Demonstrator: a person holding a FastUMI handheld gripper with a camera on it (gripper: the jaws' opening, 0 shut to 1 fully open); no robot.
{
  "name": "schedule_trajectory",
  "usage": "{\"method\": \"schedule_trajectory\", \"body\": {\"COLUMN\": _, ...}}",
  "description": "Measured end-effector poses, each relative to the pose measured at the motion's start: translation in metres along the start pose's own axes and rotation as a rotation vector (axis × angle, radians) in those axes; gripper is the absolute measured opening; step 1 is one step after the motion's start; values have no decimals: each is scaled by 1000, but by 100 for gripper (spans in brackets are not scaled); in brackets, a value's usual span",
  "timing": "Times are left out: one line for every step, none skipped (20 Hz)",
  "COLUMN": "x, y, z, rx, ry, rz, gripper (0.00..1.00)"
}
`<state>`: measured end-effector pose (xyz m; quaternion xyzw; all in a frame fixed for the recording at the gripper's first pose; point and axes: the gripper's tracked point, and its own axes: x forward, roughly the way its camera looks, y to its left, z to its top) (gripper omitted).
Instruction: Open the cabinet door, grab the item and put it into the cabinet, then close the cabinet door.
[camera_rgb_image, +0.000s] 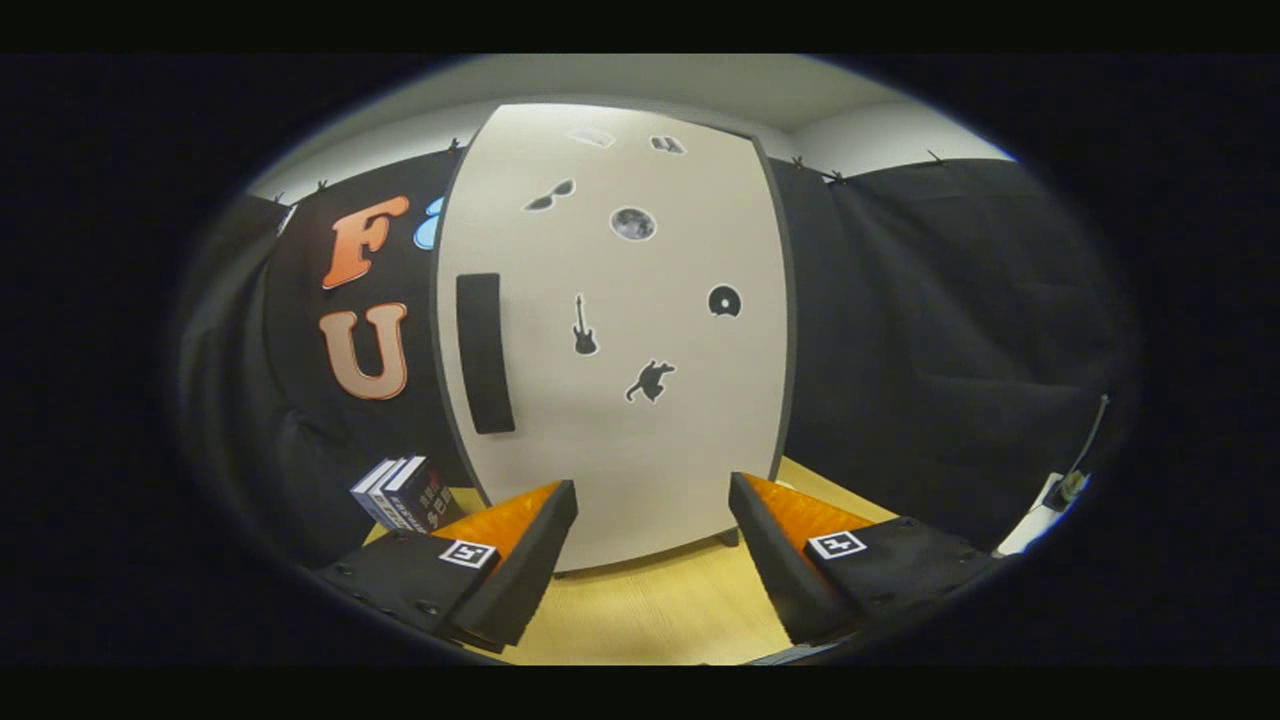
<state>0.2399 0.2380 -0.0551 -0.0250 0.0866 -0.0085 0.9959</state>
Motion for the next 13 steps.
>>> {"method": "schedule_trajectory", "body": {"x": -8, "y": -6, "z": 8, "rx": 7, "ry": -15, "rz": -7, "gripper": 98}}
{"method": "schedule_trajectory", "body": {"x": -14, "y": -12, "z": 14, "rx": 13, "ry": -29, "rz": -17, "gripper": 98}}
{"method": "schedule_trajectory", "body": {"x": -20, "y": -19, "z": 18, "rx": 18, "ry": -42, "rz": -28, "gripper": 98}}
{"method": "schedule_trajectory", "body": {"x": -24, "y": -24, "z": 22, "rx": 21, "ry": -52, "rz": -39, "gripper": 98}}
{"method": "schedule_trajectory", "body": {"x": -27, "y": -29, "z": 24, "rx": 22, "ry": -60, "rz": -47, "gripper": 98}}
{"method": "schedule_trajectory", "body": {"x": -31, "y": -33, "z": 26, "rx": 24, "ry": -65, "rz": -52, "gripper": 98}}
{"method": "schedule_trajectory", "body": {"x": -35, "y": -35, "z": 26, "rx": 27, "ry": -66, "rz": -55, "gripper": 98}}
{"method": "schedule_trajectory", "body": {"x": -37, "y": -37, "z": 25, "rx": 28, "ry": -66, "rz": -58, "gripper": 98}}
{"method": "schedule_trajectory", "body": {"x": -38, "y": -39, "z": 25, "rx": 27, "ry": -68, "rz": -60, "gripper": 98}}
{"method": "schedule_trajectory", "body": {"x": -41, "y": -42, "z": 25, "rx": 26, "ry": -69, "rz": -62, "gripper": 98}}
{"method": "schedule_trajectory", "body": {"x": -42, "y": -43, "z": 25, "rx": 25, "ry": -70, "rz": -64, "gripper": 98}}
{"method": "schedule_trajectory", "body": {"x": -44, "y": -45, "z": 24, "rx": 26, "ry": -69, "rz": -66, "gripper": 98}}
{"method": "schedule_trajectory", "body": {"x": -46, "y": -45, "z": 25, "rx": 28, "ry": -71, "rz": -66, "gripper": 98}}
